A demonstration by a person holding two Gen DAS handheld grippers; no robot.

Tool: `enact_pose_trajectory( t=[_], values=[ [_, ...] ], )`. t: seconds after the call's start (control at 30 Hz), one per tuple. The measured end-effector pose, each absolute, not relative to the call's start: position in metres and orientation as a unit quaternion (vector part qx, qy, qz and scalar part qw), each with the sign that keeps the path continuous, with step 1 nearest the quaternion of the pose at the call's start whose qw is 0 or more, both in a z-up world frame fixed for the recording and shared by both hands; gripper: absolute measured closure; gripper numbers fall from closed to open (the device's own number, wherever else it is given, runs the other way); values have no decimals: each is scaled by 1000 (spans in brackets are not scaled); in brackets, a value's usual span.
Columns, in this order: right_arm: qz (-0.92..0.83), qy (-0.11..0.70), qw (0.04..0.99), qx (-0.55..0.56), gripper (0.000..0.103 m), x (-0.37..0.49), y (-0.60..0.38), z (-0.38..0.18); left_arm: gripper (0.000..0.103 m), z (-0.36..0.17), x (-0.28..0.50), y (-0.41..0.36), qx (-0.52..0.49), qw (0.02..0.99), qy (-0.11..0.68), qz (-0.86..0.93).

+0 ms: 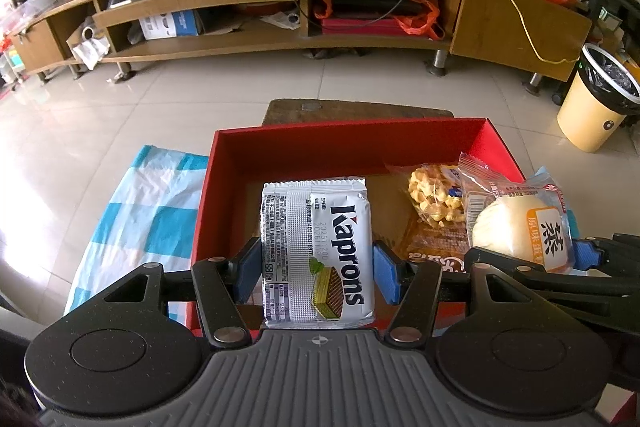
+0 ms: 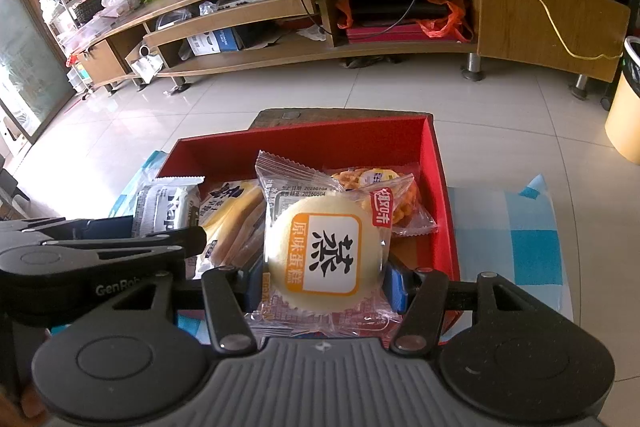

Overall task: Organize snacks
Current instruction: 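Lower the wafer and bun pack into the red box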

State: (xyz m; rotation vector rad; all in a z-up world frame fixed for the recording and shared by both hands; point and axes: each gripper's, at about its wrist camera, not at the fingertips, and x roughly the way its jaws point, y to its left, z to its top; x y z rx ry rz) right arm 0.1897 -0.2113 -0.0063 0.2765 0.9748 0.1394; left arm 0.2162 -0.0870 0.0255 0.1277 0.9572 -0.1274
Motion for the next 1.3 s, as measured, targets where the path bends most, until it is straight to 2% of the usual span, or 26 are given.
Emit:
enact_pose_trajectory(
  t=[1.3],
  values=[
    [63,486,863,123,49,233,-210,-37,39,-3,249,-94,62,874,481,-33]
  ],
)
